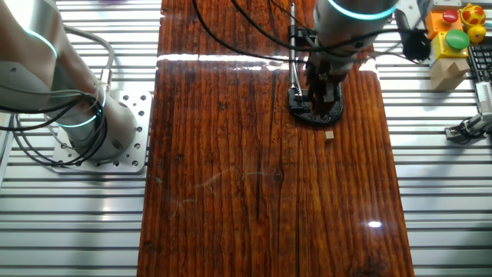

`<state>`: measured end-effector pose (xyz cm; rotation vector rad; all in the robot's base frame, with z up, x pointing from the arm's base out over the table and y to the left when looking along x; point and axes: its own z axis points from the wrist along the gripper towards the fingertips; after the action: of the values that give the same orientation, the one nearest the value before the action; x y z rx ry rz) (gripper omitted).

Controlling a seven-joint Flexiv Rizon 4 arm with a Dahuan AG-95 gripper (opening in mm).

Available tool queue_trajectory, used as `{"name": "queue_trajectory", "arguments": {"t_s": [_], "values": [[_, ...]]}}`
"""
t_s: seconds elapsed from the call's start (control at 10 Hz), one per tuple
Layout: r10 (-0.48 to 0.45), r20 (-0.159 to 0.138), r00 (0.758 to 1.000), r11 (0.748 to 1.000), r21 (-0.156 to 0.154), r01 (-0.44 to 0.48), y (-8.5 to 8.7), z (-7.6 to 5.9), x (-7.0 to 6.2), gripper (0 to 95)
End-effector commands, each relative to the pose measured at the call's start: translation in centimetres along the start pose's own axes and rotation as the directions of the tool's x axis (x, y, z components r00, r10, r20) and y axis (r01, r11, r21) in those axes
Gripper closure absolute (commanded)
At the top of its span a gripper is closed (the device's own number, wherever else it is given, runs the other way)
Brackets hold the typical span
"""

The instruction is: Turn the hands of a clock

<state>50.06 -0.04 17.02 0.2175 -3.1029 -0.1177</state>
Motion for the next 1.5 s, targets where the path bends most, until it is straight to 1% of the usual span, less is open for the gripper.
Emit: {"name": "queue_trajectory", "arguments": {"t_s": [0.1,0.2,0.3,0.4,0.6,0.7,0.9,1.0,1.1,1.2,1.3,1.4,1.5], "values": [[-0.033,-0.001,0.999,0.999,-0.017,0.033,0.1,0.0,0.1,95.0],[-0.051,0.009,0.999,0.998,-0.020,0.051,0.0,0.0,0.1,95.0],[-0.069,0.012,0.998,0.997,-0.017,0.069,0.0,0.1,0.1,95.0],[-0.051,0.011,0.999,0.998,-0.023,0.052,0.2,0.2,0.0,95.0],[0.002,0.003,1.000,1.000,-0.022,-0.002,1.6,1.1,-0.4,95.0],[0.016,-0.003,1.000,1.000,-0.023,-0.016,2.6,1.9,-0.7,95.0],[0.021,-0.014,1.000,0.999,-0.025,-0.022,4.0,3.1,-1.1,95.0],[0.020,-0.043,0.999,0.999,-0.031,-0.021,5.3,4.1,-1.4,95.0],[0.019,-0.055,0.998,0.999,-0.034,-0.021,6.3,4.9,-1.5,95.0],[0.020,-0.054,0.998,0.999,-0.039,-0.022,7.2,6.0,-1.7,95.0],[0.011,-0.057,0.998,0.999,-0.052,-0.013,7.8,6.7,-1.7,95.0],[0.008,-0.061,0.998,0.998,-0.056,-0.011,8.1,7.0,-1.7,95.0],[-0.020,-0.069,0.997,0.998,-0.068,0.015,8.5,7.7,-1.8,95.0]]}}
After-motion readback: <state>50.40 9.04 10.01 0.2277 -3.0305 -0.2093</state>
